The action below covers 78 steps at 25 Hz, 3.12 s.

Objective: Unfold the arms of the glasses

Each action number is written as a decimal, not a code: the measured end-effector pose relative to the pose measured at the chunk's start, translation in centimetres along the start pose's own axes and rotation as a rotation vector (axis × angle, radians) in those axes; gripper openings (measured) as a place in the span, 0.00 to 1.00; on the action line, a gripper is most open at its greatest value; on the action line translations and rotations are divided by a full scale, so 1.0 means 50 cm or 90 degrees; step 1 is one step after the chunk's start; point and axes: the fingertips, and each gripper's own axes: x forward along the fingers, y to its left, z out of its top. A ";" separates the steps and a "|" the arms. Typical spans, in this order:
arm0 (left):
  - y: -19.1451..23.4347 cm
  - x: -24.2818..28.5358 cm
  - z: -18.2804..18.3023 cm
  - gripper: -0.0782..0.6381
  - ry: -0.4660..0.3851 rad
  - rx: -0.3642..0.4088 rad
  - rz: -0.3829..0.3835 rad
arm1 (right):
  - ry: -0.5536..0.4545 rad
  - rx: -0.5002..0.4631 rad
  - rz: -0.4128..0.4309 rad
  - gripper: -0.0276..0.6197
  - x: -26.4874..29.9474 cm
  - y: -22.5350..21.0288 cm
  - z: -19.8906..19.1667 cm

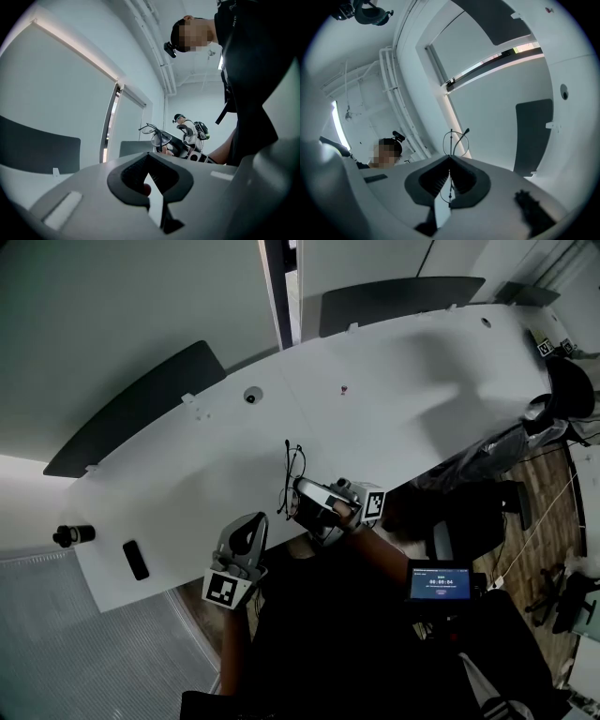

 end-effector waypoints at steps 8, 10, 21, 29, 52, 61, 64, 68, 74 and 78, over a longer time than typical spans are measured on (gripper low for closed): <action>0.017 0.008 0.026 0.11 -0.026 -0.001 0.037 | -0.010 0.007 -0.002 0.06 0.000 0.001 0.022; 0.017 0.014 0.026 0.11 -0.009 0.007 0.031 | -0.018 0.010 -0.004 0.06 0.000 -0.006 0.030; 0.042 -0.007 0.052 0.12 -0.005 0.017 0.052 | 0.004 0.030 -0.002 0.06 0.040 -0.040 0.009; 0.066 -0.001 0.038 0.15 -0.005 0.035 0.073 | 0.006 0.063 -0.003 0.06 0.061 -0.063 0.016; 0.009 0.037 0.034 0.16 0.013 0.109 0.006 | 0.017 0.074 -0.002 0.06 0.052 -0.054 0.015; 0.000 0.038 0.054 0.16 -0.001 0.176 -0.011 | 0.040 0.063 -0.021 0.06 0.047 -0.056 -0.004; 0.004 0.030 0.054 0.16 0.002 0.173 -0.002 | 0.045 0.066 -0.023 0.06 0.048 -0.056 -0.009; 0.009 0.011 0.050 0.16 0.009 0.168 0.014 | 0.057 0.068 -0.031 0.06 0.045 -0.060 -0.022; 0.017 -0.008 0.049 0.16 0.013 0.151 0.046 | 0.066 0.070 -0.041 0.06 0.035 -0.061 -0.031; 0.038 -0.021 0.036 0.16 0.022 0.055 0.090 | 0.061 0.067 -0.043 0.06 0.030 -0.063 -0.030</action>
